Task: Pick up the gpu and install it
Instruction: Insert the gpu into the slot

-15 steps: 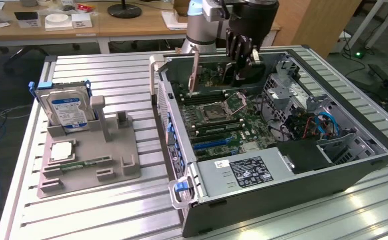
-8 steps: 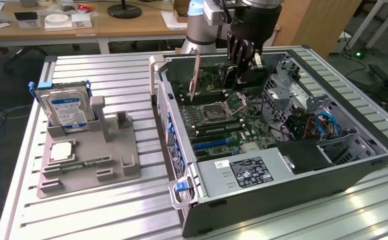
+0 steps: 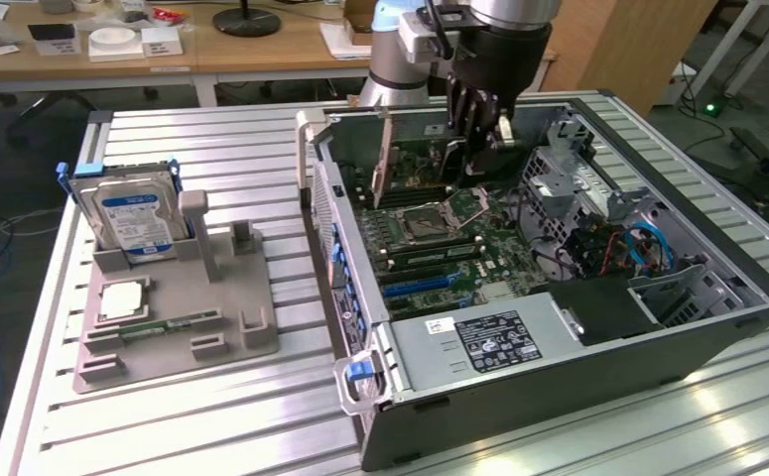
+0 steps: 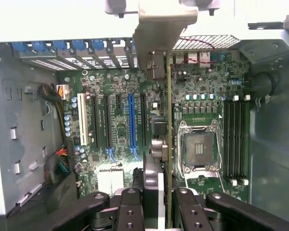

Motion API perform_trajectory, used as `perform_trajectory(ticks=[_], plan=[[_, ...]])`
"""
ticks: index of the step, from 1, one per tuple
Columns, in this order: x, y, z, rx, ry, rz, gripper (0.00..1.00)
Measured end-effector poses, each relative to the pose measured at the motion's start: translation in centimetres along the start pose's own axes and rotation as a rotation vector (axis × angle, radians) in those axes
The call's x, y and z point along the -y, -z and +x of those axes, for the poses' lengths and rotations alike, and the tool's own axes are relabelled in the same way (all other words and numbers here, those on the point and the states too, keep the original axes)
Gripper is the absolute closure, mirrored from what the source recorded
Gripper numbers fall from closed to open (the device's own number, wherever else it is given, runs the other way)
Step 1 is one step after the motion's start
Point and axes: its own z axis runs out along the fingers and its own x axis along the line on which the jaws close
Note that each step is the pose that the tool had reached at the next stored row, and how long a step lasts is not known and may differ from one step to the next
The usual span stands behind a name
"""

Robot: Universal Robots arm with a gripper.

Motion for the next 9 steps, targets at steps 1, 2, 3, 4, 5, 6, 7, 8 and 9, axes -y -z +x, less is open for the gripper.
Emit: perform_trajectory(ticks=[1, 2, 3, 4, 5, 6, 7, 8, 9], plan=[[-0.01, -0.18, 0.0, 0.0, 0.0, 0.0, 0.72], [-0.02, -0.36, 0.0, -0.0001, 0.0, 0.0, 0.72], [-0.02, -0.53, 0.0, -0.0001, 0.0, 0.0, 0.72], [-0.03, -0.72, 0.0, -0.0001, 0.0, 0.0, 0.72], [-0.04, -0.9, 0.0, -0.0001, 0.0, 0.0, 0.72], [-0.05, -1.07, 0.0, -0.0001, 0.0, -0.0001, 0.72], [-0.06, -1.27, 0.1, -0.0002, 0.0, -0.0001, 0.72], [-0.07, -1.45, 0.1, -0.0001, 0.0, 0.0, 0.72], [-0.1, -1.63, 0.1, -0.0001, 0.0, 0.0, 0.72]])
